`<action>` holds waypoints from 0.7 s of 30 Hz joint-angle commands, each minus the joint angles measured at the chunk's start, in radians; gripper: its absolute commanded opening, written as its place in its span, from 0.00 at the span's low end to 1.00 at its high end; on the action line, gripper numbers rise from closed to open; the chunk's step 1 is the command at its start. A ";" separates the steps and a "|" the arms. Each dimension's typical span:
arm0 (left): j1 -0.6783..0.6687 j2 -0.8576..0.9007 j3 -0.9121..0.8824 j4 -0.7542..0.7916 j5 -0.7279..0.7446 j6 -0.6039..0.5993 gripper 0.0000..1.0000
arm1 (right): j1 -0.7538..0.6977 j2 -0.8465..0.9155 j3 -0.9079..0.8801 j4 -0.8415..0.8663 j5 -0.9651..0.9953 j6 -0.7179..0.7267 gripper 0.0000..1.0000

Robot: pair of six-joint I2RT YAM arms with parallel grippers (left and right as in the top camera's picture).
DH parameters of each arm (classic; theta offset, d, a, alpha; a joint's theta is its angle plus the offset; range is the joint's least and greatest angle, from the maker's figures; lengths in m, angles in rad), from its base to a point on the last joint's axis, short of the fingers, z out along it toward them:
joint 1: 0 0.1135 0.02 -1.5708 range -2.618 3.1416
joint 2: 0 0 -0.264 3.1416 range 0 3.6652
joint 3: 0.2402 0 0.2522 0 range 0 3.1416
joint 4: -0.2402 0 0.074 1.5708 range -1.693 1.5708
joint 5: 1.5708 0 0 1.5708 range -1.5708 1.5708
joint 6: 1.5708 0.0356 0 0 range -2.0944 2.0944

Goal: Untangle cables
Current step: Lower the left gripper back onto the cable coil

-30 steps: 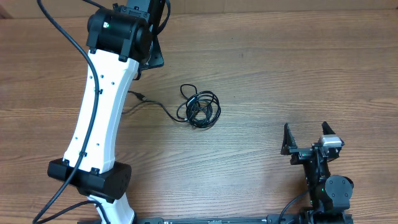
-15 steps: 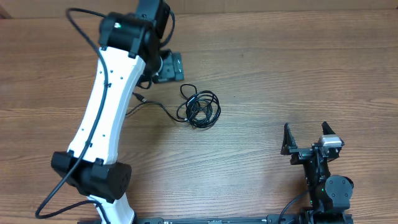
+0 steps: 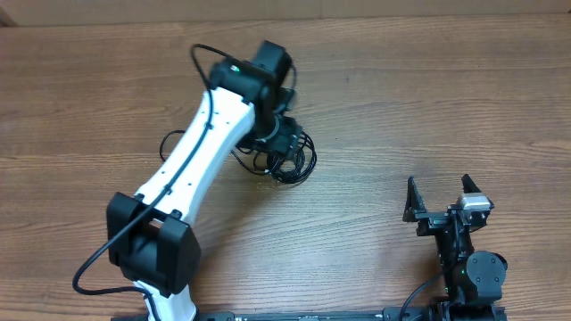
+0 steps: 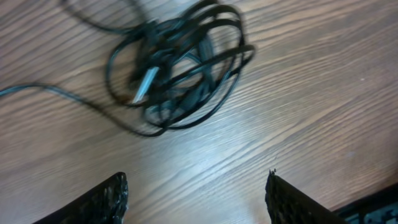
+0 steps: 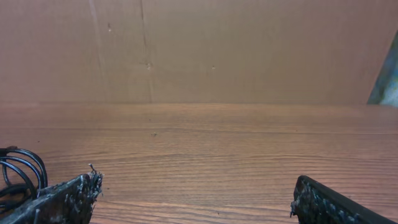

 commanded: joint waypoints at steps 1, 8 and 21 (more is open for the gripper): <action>-0.029 0.000 -0.045 0.044 0.004 0.026 0.71 | 0.000 -0.010 -0.010 0.005 0.006 -0.004 1.00; -0.061 0.000 -0.148 0.117 -0.020 0.088 0.70 | 0.000 -0.010 -0.010 0.005 0.006 -0.004 1.00; -0.067 0.000 -0.272 0.325 -0.038 0.108 0.72 | 0.000 -0.010 -0.010 0.005 0.006 -0.004 1.00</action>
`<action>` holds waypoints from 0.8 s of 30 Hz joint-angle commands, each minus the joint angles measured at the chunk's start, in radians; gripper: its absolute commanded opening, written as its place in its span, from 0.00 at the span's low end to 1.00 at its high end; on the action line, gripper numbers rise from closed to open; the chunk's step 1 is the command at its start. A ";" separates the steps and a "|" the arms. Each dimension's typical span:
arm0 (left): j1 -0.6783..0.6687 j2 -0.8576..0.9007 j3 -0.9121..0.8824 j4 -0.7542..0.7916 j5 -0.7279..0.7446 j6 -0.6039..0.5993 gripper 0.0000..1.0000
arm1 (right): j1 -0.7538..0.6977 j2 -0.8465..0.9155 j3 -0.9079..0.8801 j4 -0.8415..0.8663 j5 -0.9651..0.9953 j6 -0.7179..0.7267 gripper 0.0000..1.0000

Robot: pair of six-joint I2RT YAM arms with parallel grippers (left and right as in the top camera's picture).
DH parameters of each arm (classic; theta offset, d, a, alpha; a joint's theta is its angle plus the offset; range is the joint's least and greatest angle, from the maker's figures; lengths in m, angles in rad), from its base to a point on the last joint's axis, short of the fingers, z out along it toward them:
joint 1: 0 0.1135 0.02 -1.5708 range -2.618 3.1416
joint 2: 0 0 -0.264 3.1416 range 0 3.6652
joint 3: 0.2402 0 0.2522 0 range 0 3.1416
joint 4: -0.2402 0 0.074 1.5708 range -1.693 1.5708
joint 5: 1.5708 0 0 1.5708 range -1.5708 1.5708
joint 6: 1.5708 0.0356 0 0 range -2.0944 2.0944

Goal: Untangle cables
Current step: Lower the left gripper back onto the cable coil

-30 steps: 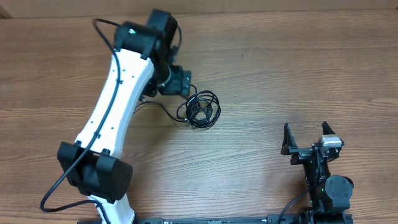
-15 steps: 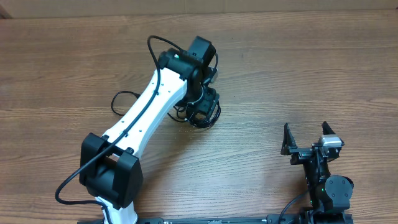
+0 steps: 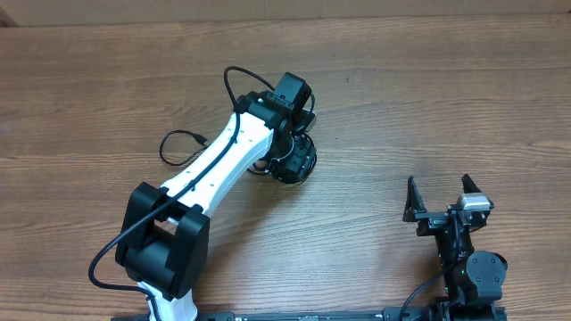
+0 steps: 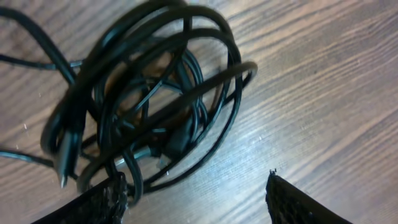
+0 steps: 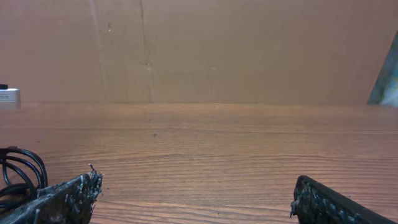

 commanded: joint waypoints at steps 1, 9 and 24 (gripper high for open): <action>-0.007 -0.001 -0.016 0.020 -0.011 0.029 0.72 | 0.000 -0.010 -0.010 0.006 0.007 -0.004 1.00; -0.006 -0.001 -0.016 0.065 -0.011 0.029 0.73 | 0.000 -0.010 -0.010 0.006 0.007 -0.004 1.00; -0.006 0.056 -0.016 0.068 -0.068 0.024 0.74 | 0.000 -0.010 -0.010 0.006 0.006 -0.004 1.00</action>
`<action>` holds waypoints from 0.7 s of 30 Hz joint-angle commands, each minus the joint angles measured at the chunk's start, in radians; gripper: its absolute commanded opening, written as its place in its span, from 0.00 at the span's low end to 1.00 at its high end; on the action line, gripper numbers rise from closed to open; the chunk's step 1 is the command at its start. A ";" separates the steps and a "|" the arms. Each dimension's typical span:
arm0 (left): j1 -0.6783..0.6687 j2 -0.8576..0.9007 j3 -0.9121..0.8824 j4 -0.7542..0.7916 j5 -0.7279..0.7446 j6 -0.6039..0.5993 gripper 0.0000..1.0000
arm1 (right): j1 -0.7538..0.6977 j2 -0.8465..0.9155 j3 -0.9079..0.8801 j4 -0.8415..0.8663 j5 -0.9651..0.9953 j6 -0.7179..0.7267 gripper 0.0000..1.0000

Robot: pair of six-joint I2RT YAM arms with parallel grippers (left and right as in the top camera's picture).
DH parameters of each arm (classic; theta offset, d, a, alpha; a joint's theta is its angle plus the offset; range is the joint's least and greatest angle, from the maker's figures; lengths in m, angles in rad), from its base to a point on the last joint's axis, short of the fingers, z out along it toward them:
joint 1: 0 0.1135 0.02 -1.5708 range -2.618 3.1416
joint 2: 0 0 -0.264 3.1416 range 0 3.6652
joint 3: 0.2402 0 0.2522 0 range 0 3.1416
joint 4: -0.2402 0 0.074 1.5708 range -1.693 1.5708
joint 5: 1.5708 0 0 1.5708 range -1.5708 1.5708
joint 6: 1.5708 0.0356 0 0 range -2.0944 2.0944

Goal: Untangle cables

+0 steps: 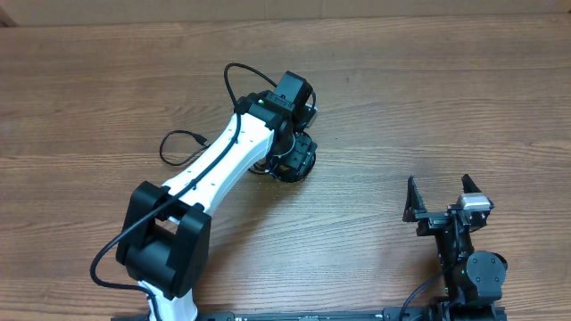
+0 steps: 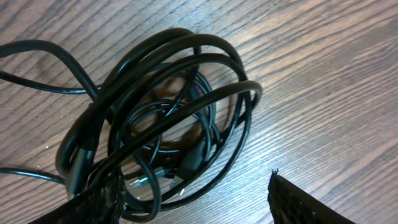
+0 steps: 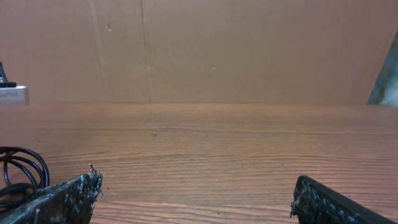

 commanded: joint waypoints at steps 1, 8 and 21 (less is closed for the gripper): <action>-0.006 0.058 -0.009 0.006 -0.020 0.019 0.75 | 0.000 -0.010 -0.010 0.006 0.006 -0.004 1.00; -0.006 0.110 -0.009 0.026 -0.019 0.018 0.76 | 0.000 -0.010 -0.010 0.006 0.006 -0.004 1.00; -0.006 0.108 0.071 -0.023 -0.011 -0.019 0.25 | 0.000 -0.010 -0.010 0.006 0.006 -0.004 1.00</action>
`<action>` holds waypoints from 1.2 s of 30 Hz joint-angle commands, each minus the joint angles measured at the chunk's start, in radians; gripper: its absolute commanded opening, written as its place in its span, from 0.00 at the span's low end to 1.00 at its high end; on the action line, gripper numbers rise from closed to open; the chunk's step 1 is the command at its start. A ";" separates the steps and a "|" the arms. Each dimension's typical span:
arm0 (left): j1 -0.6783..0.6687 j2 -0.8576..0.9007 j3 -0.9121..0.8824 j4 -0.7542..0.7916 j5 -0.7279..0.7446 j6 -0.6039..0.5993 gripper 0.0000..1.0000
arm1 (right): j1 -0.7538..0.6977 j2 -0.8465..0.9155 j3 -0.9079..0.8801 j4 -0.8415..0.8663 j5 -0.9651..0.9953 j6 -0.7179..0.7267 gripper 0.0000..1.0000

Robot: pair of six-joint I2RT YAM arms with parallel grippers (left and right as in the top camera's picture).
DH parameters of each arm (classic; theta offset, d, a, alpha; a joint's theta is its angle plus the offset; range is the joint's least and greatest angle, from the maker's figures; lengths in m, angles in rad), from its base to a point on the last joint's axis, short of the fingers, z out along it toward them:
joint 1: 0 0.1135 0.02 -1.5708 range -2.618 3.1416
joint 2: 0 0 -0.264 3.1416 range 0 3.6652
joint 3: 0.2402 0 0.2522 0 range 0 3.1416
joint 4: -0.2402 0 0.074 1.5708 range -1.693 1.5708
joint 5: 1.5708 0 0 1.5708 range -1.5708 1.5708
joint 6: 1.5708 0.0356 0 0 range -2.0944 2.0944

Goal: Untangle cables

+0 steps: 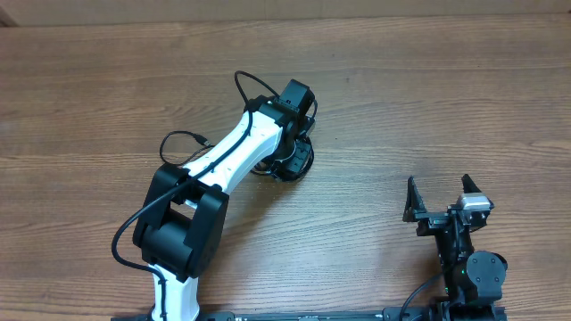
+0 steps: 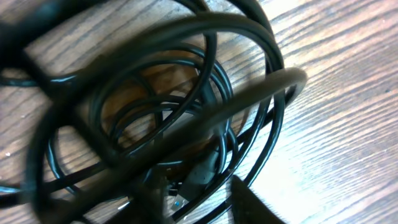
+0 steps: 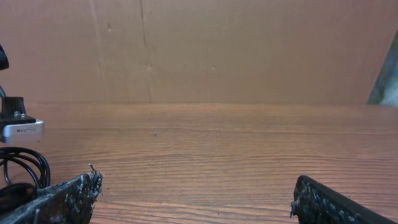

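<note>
A tangle of black cables (image 1: 302, 163) lies mid-table, one loose end (image 1: 178, 141) looping out to the left. In the left wrist view the coils (image 2: 186, 99) fill the frame, blurred and very near. My left gripper (image 2: 199, 194) is down in the tangle, its fingers narrowed but still apart, with a strand and a plug (image 2: 202, 177) between them. The right gripper (image 3: 196, 186) stands open and empty near the front right, also visible from overhead (image 1: 439, 192). It sees part of the tangle (image 3: 25, 168) far to its left.
The white left arm (image 1: 227, 165) reaches over the table and covers most of the tangle from above. A brown cardboard wall (image 3: 199, 50) stands behind the wooden table (image 1: 428, 98).
My left gripper has dropped lower into the cable tangle, and its fingers stand closer together around some strands. The right arm has not moved.
My left gripper hovered open well above the tangle, coils ahead of it. Then it was nearer and over the coils, then nearer again. Now it sits among the strands with its fingers narrowed. The right gripper stayed parked and open.
</note>
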 commanded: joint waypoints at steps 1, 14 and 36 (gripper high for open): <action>-0.006 0.003 0.077 -0.025 -0.002 -0.013 0.20 | 0.000 -0.010 -0.010 0.006 0.007 -0.004 1.00; -0.006 0.001 0.373 -0.317 0.082 -0.047 0.04 | 0.000 -0.010 -0.010 0.006 0.007 -0.004 1.00; -0.005 0.000 0.878 -0.739 0.108 -0.138 0.04 | 0.000 -0.010 -0.010 0.006 0.007 -0.004 1.00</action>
